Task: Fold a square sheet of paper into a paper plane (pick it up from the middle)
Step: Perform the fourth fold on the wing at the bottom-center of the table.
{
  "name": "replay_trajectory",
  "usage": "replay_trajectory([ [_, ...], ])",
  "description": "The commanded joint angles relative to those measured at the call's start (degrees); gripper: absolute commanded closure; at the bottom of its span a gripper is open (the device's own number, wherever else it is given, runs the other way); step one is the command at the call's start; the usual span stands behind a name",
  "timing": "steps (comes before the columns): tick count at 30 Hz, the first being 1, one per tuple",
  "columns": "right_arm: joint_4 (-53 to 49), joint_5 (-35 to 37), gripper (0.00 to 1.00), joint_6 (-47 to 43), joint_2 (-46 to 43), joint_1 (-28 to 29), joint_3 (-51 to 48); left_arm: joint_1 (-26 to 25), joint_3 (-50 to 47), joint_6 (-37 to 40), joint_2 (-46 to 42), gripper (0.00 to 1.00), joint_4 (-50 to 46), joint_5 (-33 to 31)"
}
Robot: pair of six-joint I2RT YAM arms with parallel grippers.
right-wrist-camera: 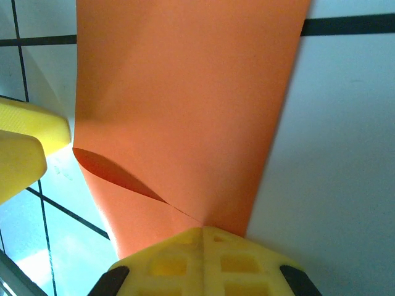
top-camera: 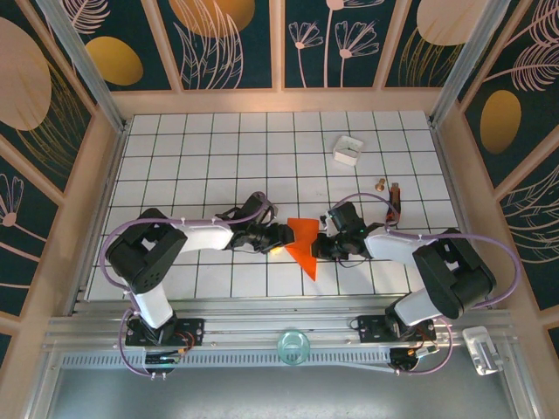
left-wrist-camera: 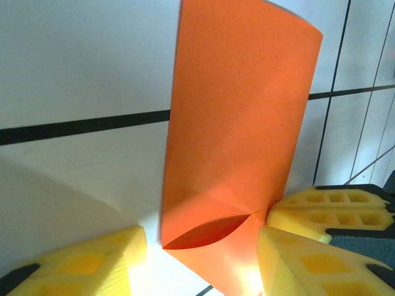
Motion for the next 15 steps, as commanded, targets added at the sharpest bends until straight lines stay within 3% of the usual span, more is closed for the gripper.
replay_trajectory([
  [1, -3.08, 1.81, 1.00, -1.49, 2.17, -0.45, -1.66, 0.11, 1.99, 0.83, 1.52, 0.49, -1.59, 1.75],
  [15, -2.50, 1.71, 1.00, -1.41, 2.98, -0.45, -1.91, 0.07, 2.10, -0.99, 1.25, 0.50, 0.54, 5.28],
])
